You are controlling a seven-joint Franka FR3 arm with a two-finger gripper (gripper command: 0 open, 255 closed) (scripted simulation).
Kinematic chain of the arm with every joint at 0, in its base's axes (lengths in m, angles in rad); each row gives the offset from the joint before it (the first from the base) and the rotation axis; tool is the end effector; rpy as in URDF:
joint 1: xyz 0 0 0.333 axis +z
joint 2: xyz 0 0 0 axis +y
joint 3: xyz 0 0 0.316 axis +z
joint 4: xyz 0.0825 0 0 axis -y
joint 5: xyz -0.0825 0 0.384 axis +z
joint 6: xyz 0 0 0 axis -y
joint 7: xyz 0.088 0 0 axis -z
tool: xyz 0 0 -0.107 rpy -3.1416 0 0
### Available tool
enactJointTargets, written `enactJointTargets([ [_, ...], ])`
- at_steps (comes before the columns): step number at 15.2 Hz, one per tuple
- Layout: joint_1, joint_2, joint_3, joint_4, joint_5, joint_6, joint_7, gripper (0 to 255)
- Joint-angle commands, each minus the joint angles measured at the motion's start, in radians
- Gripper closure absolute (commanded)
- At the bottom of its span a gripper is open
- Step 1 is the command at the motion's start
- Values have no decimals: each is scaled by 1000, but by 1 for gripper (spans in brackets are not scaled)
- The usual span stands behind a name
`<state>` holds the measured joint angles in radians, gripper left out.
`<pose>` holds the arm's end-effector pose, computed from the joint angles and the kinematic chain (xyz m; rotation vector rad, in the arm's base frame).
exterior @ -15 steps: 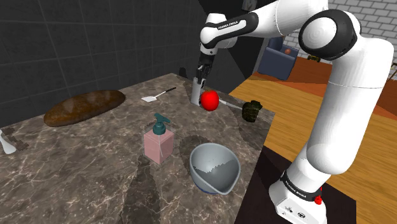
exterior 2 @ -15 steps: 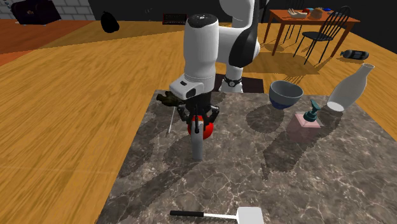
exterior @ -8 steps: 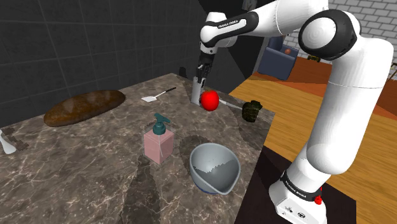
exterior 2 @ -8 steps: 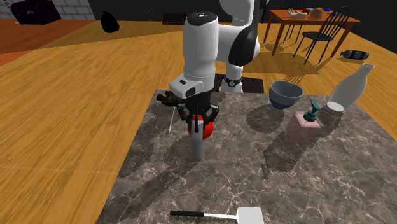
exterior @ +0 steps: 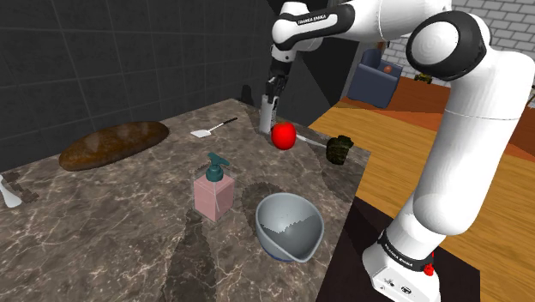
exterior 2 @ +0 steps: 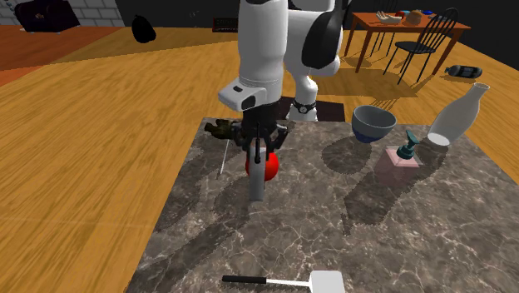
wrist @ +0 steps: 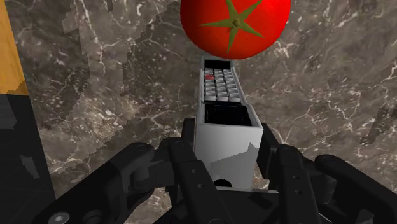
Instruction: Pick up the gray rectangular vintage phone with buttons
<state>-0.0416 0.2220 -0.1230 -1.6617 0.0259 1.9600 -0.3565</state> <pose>0.6291 -0.0967 0.4843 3.1032 0.2911 0.1165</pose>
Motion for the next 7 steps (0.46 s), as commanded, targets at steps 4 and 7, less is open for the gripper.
enactJointTargets([
  [4, -1, -4, -1, 65, -1, -69, 1, 255],
  [7, -1, -4, -1, 80, -1, -84, 1, 255],
])
